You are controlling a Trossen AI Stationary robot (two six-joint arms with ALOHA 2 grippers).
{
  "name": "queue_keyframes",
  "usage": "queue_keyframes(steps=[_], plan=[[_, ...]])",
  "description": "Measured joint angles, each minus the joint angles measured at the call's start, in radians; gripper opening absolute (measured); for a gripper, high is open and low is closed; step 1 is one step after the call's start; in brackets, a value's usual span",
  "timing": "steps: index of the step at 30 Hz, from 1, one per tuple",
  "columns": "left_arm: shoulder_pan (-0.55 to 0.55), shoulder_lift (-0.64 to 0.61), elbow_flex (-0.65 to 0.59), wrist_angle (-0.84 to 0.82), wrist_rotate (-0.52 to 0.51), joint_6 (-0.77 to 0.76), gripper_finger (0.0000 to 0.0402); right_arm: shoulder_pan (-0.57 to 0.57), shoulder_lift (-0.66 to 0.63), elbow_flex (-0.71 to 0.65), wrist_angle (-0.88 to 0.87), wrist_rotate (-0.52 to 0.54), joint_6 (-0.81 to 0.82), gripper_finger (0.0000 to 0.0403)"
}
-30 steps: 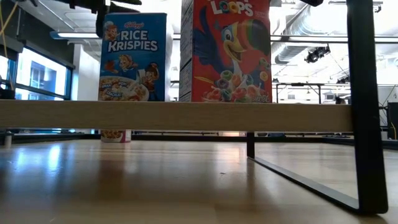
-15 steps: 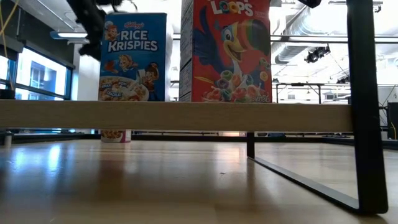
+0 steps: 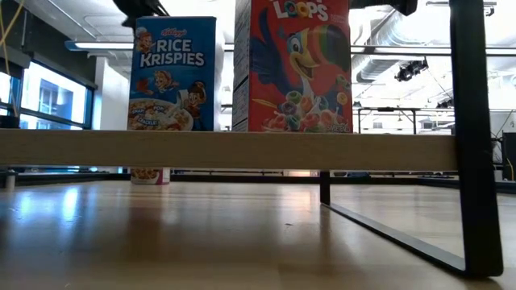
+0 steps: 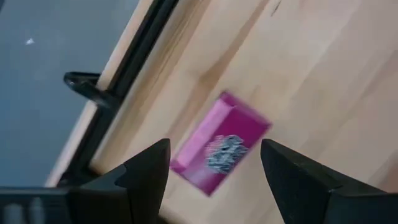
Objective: Stack cereal on shelf
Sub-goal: Put the top purple cereal box on the shelf
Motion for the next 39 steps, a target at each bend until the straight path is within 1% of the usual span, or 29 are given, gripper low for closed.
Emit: queue_keyframes(steps=[2, 5, 9, 12, 17, 23, 26, 33, 36, 39], plan=[[0.004, 0.041, 0.024, -0.038, -0.02, 0.034, 0.0243, 0.0, 0.009, 0.0, 0.003, 0.012, 0.0, 0.0299], [0.004, 0.092, 0.039, -0.085, -0.022, 0.083, 0.0243, 0.0, 0.025, 0.0, 0.004, 0.014, 0.0, 0.0299], [0.004, 0.114, 0.04, -0.095, -0.015, 0.117, 0.0243, 0.0, 0.054, 0.0, 0.001, 0.01, 0.018, 0.0299], [0.002, 0.116, 0.04, -0.099, -0.001, 0.141, 0.0243, 0.0, 0.073, 0.0, 0.001, -0.015, 0.018, 0.0299], [0.004, 0.109, 0.04, -0.094, -0.018, 0.184, 0.0243, 0.0, 0.083, 0.0, 0.002, -0.06, 0.019, 0.0299], [0.004, 0.113, 0.04, -0.098, -0.018, 0.264, 0.0243, 0.0, 0.083, 0.0, 0.003, -0.071, 0.052, 0.0299], [0.004, 0.113, 0.04, -0.073, -0.012, 0.3, 0.0243, 0.0, 0.083, 0.0, 0.003, -0.089, 0.052, 0.0299], [0.013, 0.113, 0.04, -0.025, 0.001, 0.504, 0.0243, 0.0, 0.083, 0.0, 0.003, -0.091, 0.052, 0.0299], [0.013, 0.113, 0.04, -0.031, 0.001, 0.549, 0.0243, 0.0, 0.083, 0.0, 0.003, -0.099, 0.052, 0.0299], [0.012, 0.113, 0.04, -0.07, 0.015, 0.568, 0.0243, 0.0, 0.083, 0.0, 0.002, -0.106, 0.052, 0.0299]])
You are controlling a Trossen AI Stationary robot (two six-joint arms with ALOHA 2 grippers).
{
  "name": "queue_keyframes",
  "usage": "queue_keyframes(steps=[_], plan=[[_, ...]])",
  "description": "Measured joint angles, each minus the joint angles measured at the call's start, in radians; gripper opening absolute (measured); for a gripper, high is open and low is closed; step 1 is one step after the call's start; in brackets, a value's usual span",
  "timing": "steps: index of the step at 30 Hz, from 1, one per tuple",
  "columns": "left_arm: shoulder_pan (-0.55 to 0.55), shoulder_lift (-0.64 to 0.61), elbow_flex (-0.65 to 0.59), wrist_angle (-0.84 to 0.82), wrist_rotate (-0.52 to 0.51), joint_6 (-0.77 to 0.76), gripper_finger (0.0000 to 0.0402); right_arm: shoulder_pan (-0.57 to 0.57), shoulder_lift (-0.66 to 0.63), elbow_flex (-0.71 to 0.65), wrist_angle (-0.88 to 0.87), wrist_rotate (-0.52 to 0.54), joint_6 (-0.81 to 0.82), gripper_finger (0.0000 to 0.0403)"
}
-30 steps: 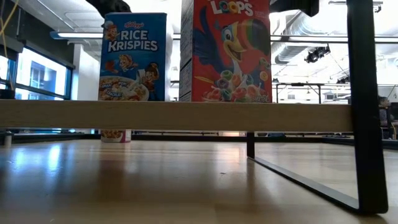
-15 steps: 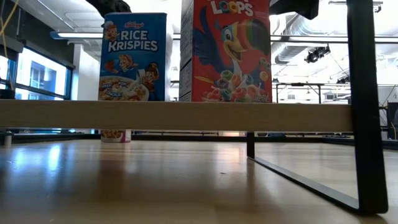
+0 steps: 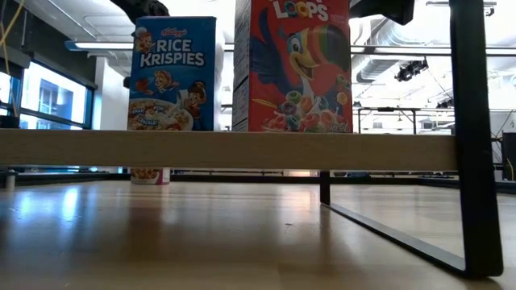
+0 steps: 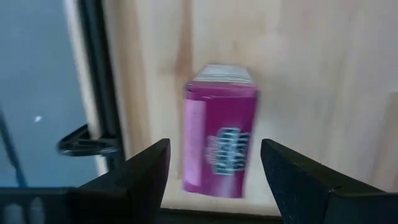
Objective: Stack cereal on shelf
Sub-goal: Put the top purple cereal box on the shelf
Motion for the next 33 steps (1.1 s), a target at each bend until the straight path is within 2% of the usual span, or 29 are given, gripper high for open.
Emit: queue_keyframes(steps=[3, 12, 33], plan=[[-0.003, 0.0, 0.0, -0.023, 0.041, 0.004, 0.0243, 0.0, 0.0, 0.0, -0.004, 0.0, 0.0, 0.0299], [0.007, 0.0, 0.0, -0.002, 0.035, 0.088, 0.0243, 0.0, 0.0, 0.0, -0.034, 0.001, 0.0, 0.0299], [0.052, 0.042, -0.001, 0.007, 0.082, 0.083, 0.0243, 0.0, 0.0, 0.0, -0.039, 0.001, -0.025, 0.0299]])
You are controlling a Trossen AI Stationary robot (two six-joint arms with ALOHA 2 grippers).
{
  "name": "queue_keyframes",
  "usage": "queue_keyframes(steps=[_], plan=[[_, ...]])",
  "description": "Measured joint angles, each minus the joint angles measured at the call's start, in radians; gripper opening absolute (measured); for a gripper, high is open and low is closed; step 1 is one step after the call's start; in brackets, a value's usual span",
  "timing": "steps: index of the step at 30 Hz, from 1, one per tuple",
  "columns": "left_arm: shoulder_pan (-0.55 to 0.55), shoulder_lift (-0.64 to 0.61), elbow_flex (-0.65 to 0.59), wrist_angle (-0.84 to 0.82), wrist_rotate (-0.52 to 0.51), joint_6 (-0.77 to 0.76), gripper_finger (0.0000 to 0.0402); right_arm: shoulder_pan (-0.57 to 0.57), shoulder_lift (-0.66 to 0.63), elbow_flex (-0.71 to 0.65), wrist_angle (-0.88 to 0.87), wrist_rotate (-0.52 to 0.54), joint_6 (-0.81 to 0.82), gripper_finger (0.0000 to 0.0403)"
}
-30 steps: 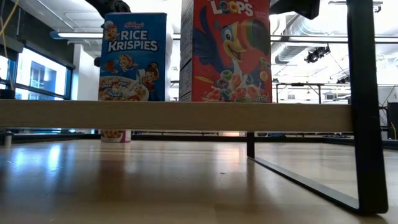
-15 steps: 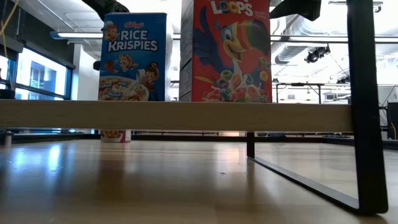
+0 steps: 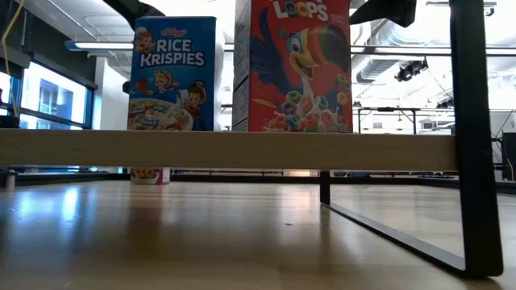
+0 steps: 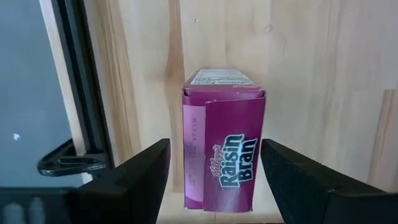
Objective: Stack cereal on shelf
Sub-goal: Put the top purple cereal box on the shelf
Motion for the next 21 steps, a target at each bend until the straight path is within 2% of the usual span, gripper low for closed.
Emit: queue_keyframes(steps=[21], plan=[[-0.009, 0.116, 0.0, 0.001, 0.004, -0.04, 0.0243, 0.0, 0.0, 0.0, 0.003, 0.027, 0.025, 0.0299]])
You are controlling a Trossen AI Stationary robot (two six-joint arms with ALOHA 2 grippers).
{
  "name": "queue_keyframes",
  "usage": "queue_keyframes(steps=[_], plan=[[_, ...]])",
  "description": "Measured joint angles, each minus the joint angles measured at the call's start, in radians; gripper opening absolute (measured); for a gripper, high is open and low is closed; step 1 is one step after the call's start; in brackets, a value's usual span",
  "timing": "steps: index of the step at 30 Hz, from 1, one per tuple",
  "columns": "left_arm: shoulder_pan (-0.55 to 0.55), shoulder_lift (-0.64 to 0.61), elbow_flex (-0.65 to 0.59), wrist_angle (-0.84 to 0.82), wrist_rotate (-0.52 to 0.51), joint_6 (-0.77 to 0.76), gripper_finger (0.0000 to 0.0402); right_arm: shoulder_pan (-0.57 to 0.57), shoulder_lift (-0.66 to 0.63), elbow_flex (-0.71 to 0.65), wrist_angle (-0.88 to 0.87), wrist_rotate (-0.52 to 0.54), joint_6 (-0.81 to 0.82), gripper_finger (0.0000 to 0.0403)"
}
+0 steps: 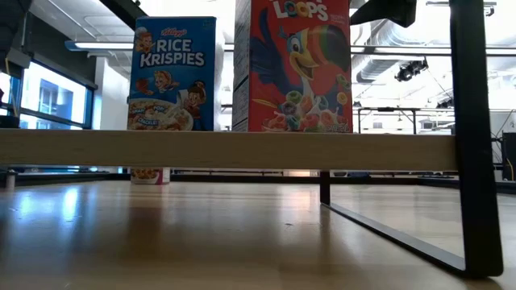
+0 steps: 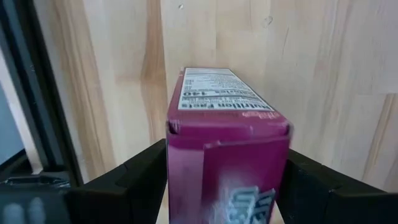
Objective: Stack cereal on shelf
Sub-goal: Put the top purple cereal box on the shelf
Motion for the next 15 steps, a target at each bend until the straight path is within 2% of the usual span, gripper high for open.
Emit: queue_keyframes(steps=[11, 15], plan=[[-0.006, 0.017, 0.0, 0.012, -0.001, 0.018, 0.0242, 0.0, 0.0, 0.0, 0.0, 0.002, 0.0, 0.0299], [-0.007, 0.017, 0.0, 0.012, -0.01, 0.019, 0.0229, 0.0, 0.0, 0.0, 0.0, 0.002, 0.0, 0.0299]])
